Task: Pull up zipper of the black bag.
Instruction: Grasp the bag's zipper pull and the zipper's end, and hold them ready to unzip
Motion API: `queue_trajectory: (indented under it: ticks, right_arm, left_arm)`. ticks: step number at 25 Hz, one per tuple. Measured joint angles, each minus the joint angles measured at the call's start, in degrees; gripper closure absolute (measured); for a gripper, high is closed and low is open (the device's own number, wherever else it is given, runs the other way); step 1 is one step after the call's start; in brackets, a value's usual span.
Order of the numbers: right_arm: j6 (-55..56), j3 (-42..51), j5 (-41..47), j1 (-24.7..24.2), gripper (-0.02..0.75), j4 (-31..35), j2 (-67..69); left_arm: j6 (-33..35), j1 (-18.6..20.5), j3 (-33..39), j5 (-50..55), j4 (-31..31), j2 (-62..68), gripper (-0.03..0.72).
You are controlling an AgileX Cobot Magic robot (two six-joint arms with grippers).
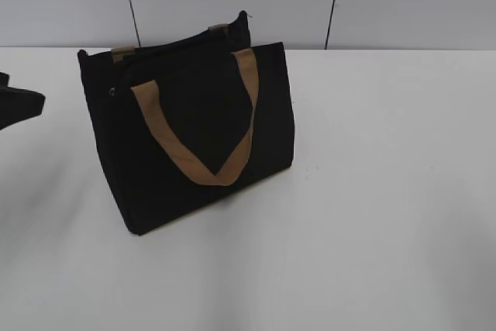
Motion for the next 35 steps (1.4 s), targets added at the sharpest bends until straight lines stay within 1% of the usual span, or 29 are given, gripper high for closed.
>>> queue_trajectory:
  ticks: [6,9,14,17,21,23,26,29,35]
  right_arm:
    - [-0.1,0.0,-0.1,0.0,0.254,0.1,0.0]
    - [-0.1,0.0,-0.1,0.0,0.254,0.1,0.0]
    - [-0.1,0.0,-0.1,0.0,0.254,0.1,0.0]
    - [-0.2,0.0,-0.1,0.0,0.254,0.1,0.0]
    - [-0.2,0.0,-0.2,0.0,0.254,0.1,0.0]
    - [-0.2,0.0,-0.2,0.0,0.254,0.1,0.0]
    - [-0.2,0.0,-0.2,0.0,0.254,0.1,0.0]
    - [-0.2,0.0,-0.2,0.0,0.254,0.1,0.0]
    - [-0.2,0.0,-0.2,0.0,0.254,0.2,0.0]
  left_arm:
    - [13.2,0.0,0.0,0.4,-11.7,10.4,0.220]
    - [19.1,-0.3,0.0,2.2,-16.0,15.1,0.220]
    - [31.4,-1.1,0.0,4.5,-24.6,20.9,0.220]
    - [37.7,-1.5,0.0,6.8,-28.6,23.8,0.220]
    - [46.8,-1.5,0.0,11.2,-30.2,28.6,0.220]
    - [50.2,-1.5,0.0,15.1,-30.2,30.8,0.220]
    - [55.1,-1.5,0.0,17.9,-30.5,33.9,0.220]
    - [56.6,-1.5,-0.8,18.1,-30.5,36.1,0.220]
    - [57.0,-1.5,-4.1,17.7,-30.5,37.7,0.220]
